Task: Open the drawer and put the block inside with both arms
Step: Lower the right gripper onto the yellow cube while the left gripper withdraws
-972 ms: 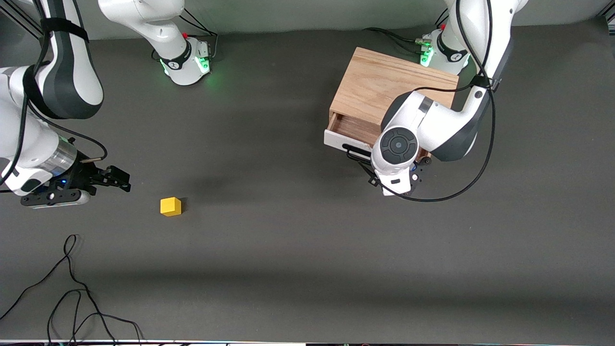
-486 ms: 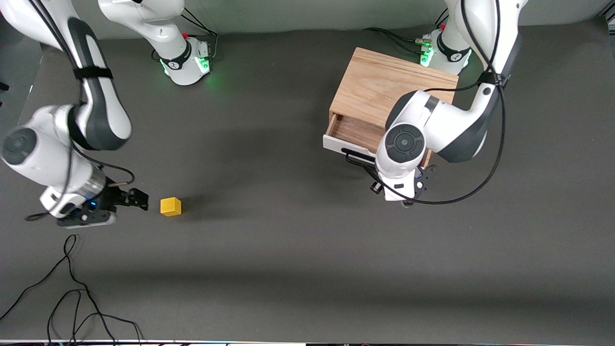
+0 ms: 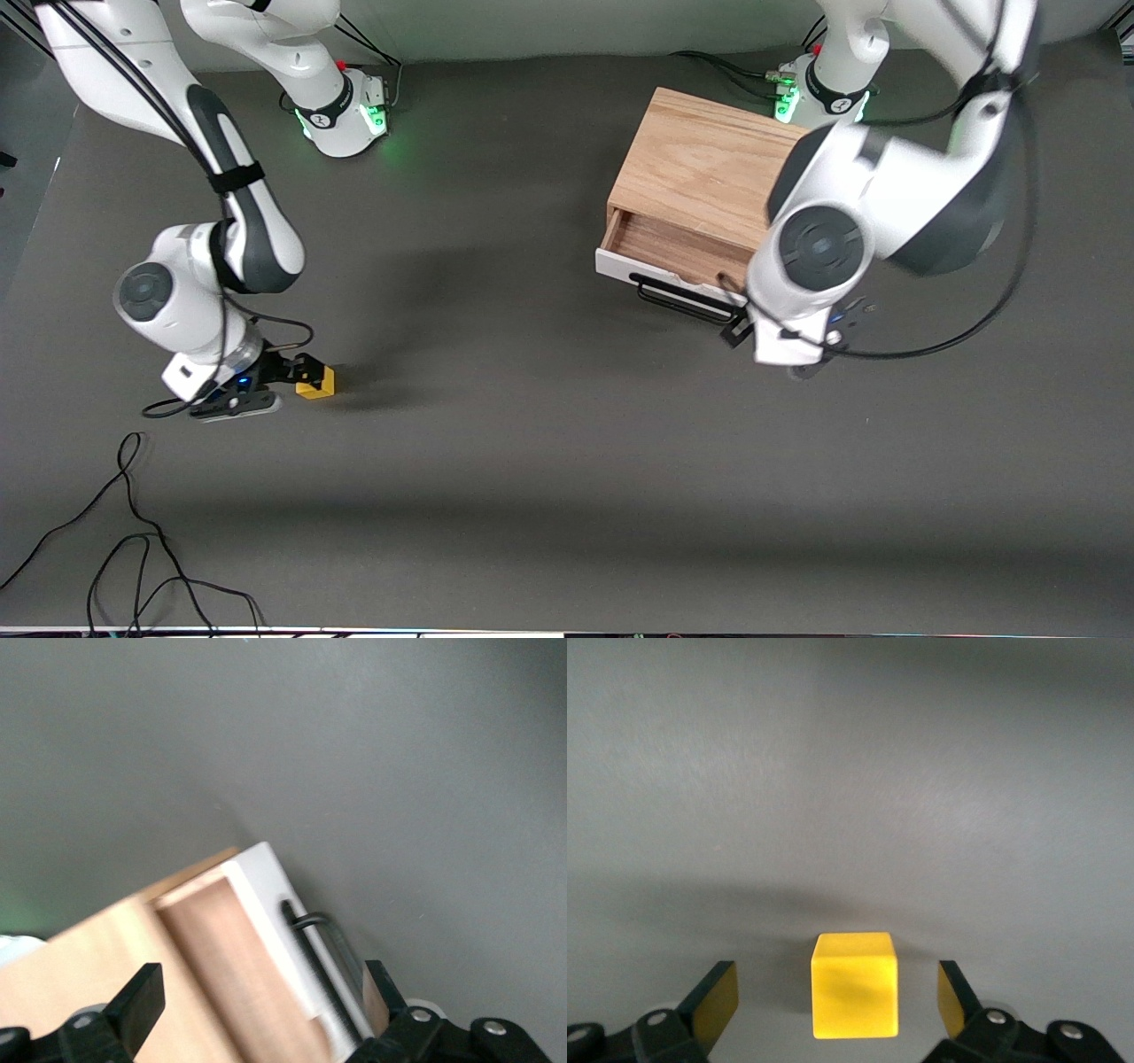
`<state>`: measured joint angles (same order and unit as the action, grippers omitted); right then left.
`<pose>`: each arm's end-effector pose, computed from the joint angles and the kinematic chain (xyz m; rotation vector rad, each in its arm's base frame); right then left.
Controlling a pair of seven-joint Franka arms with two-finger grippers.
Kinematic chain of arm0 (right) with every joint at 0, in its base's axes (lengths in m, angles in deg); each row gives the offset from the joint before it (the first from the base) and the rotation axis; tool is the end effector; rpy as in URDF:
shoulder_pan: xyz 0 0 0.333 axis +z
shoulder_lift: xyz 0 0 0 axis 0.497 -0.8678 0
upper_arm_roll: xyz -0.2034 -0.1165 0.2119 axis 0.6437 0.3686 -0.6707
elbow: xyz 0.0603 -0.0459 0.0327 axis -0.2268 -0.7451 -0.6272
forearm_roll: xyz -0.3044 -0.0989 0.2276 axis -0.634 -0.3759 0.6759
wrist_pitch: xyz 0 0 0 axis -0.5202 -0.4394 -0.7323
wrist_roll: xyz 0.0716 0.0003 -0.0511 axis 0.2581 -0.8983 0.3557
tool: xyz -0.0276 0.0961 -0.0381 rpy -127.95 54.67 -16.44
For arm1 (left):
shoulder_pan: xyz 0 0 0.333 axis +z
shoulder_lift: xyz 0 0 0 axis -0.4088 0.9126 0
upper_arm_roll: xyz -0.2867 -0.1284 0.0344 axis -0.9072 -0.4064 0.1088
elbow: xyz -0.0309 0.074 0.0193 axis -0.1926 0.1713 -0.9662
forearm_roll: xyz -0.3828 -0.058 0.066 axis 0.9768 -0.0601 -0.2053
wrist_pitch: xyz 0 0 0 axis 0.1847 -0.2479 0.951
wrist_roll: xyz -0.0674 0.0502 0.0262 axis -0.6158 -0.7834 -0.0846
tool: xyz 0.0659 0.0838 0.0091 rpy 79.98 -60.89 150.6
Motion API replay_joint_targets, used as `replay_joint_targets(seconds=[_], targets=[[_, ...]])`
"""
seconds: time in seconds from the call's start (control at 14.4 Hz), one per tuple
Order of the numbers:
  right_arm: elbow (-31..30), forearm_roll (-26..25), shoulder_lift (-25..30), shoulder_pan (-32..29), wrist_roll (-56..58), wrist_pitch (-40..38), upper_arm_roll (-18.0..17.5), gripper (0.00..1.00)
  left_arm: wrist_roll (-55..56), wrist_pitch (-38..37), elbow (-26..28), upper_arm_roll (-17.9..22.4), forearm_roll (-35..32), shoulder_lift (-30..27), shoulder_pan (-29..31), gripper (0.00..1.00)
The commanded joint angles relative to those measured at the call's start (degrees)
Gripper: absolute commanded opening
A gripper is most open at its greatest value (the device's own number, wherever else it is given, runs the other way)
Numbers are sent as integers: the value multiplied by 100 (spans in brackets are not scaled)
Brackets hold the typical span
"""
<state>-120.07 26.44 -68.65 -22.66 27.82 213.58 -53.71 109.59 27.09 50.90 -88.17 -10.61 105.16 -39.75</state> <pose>0.5910 0.0325 0.2537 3.1147 0.2149 0.1775 0.5828 -0.2651 0.4877 -2.7582 -0.9576 0.2335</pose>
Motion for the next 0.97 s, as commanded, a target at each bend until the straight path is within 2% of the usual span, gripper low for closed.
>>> replay_joint_targets(seconds=[0.0, 0.21, 0.28, 0.49, 0.62, 0.69, 0.76, 0.83, 0.9], targets=[[-284, -70, -68, 15, 116, 345, 28, 100, -1412, -541, -141, -19, 22, -617, 409, 100], [-328, -70, -199, -2, 116, 345, 28, 100, -3643, -586, -97, -1, 469, -1128, 1129, 100], [-328, -70, -235, -11, 116, 345, 28, 100, -4086, -516, -97, -10, 549, -1208, 1375, 100], [-328, -70, -367, -11, 107, 345, 28, 100, -4433, -70, 68, -1, 506, -1235, 1562, 100], [-319, -70, -384, -11, 116, 345, 28, 99, -4433, 667, 594, -1, 488, -1279, 1553, 100], [-319, -70, -384, -20, 116, 345, 37, 88, -4442, 784, 684, -10, 488, -1357, 1553, 100], [-319, -70, -384, -20, 116, 345, 37, 70, -4442, 776, 685, -19, 488, -1367, 1510, 100], [-310, -70, -384, -20, 116, 345, 37, 40, -4424, 768, 685, -19, 480, -1367, 1474, 100], [-275, -70, -384, -20, 116, 319, 37, 18, -4415, 750, 685, -28, 488, -1375, 1474, 100]])
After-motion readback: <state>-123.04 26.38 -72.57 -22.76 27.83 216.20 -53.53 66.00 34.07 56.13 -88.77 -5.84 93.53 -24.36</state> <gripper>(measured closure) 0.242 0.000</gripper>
